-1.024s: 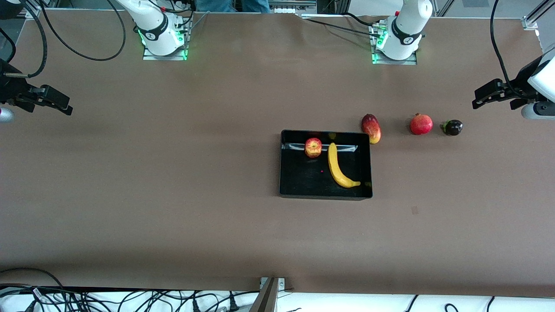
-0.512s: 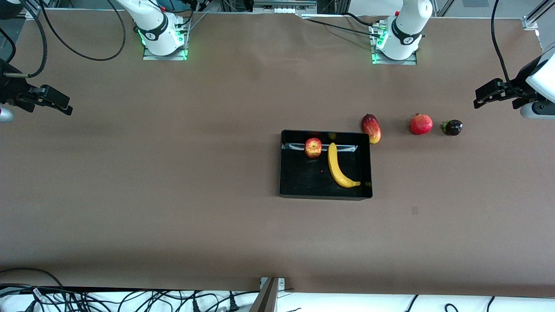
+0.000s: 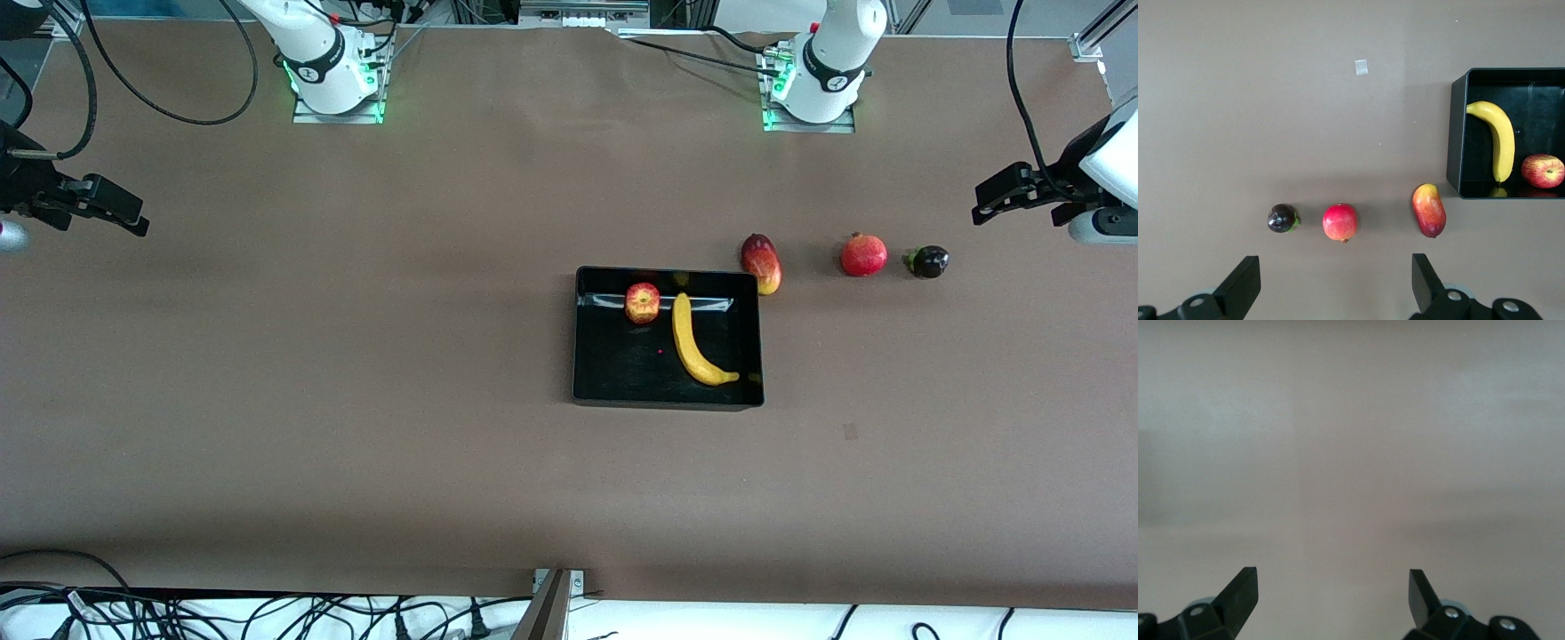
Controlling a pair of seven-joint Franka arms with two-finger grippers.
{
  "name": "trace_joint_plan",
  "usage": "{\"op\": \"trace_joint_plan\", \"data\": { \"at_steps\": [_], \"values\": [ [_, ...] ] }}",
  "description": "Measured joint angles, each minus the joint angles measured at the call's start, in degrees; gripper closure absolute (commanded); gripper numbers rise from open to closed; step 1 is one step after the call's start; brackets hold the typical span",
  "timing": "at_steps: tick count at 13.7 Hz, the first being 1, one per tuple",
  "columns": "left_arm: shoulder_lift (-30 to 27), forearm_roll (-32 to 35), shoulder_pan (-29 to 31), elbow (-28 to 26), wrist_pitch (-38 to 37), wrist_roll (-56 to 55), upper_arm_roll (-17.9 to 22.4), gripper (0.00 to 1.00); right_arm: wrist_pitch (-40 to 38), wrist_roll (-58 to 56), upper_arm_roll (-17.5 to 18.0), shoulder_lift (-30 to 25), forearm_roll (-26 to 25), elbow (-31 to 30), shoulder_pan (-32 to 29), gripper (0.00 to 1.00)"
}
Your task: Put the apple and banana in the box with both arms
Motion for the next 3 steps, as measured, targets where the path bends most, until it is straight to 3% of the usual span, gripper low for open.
{"op": "trace_joint_plan", "data": {
  "at_steps": [3],
  "values": [
    [0.0,0.0,0.0,-0.1,0.7,0.0,0.0,0.00,0.0,0.0,0.1,0.0,0.0,0.0,0.2,0.00]
  ]
}}
